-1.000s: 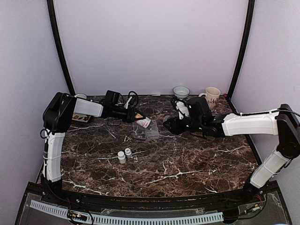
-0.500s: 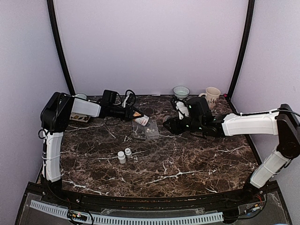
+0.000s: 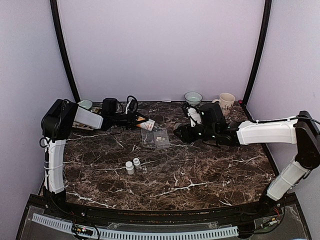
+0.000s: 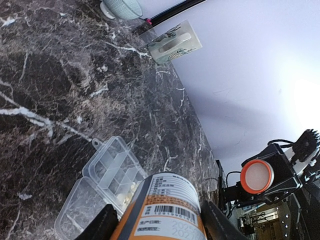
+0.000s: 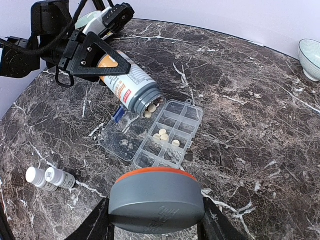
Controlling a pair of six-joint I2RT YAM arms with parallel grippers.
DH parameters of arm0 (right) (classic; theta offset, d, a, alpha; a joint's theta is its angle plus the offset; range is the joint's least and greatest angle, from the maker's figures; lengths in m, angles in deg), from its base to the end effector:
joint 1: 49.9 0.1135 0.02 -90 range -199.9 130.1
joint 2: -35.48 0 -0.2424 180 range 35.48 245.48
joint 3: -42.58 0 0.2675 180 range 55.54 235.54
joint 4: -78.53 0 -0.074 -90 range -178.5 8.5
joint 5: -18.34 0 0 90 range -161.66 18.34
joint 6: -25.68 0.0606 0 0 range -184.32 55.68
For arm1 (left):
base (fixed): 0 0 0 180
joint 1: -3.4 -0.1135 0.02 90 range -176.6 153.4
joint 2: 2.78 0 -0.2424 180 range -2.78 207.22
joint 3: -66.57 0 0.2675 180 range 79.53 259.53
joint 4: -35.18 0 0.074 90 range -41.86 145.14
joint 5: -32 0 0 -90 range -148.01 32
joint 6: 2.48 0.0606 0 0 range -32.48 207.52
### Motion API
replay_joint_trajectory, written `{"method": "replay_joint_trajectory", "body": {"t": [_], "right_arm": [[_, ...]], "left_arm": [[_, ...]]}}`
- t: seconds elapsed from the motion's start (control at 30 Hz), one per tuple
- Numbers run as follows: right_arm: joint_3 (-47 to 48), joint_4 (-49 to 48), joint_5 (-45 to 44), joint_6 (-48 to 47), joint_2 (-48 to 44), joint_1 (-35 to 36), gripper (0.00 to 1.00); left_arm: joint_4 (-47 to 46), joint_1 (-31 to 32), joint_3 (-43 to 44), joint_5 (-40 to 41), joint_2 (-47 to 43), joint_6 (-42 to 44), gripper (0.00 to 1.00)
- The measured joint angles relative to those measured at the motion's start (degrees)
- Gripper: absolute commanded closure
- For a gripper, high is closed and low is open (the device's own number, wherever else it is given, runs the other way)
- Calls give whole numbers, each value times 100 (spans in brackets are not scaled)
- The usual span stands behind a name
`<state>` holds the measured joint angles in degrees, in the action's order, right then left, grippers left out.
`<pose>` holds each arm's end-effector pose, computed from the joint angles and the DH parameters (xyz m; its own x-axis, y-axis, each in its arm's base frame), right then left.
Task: Sort the pills into containers
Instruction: Pour the pill into the compartment of the pill container, then close the lid of the pill bottle on the pill bottle.
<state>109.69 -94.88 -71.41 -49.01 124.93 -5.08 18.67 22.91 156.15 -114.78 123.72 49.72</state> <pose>0.2714 0.2701 0.1891 -0.5178 -0.1423 -0.8436 -0.5919 0.7716 0.2331 0.4341 -0.2076 0.1103 -0.8248 -0.0640 -0.5617 0.5271 0.2725 -0.8050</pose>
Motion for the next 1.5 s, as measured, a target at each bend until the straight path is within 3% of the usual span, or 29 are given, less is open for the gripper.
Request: {"method": "replay_joint_trajectory", "body": {"t": [0.5, 0.93, 1.1, 1.5], "right_arm": [[468, 20, 107, 87, 15, 44, 62], [1202, 232, -96, 136, 116, 448, 62], [1523, 330, -173, 129, 170, 579, 62], [1939, 664, -243, 7, 496, 616, 62]], "left_arm": [[-2848, -39, -345, -627, 0, -2752, 100], [-5466, -52, -699, -463, 0, -5372, 100], [-5945, -59, -767, -306, 0, -5978, 100], [-6109, -59, -855, -122, 0, -6651, 100]]}}
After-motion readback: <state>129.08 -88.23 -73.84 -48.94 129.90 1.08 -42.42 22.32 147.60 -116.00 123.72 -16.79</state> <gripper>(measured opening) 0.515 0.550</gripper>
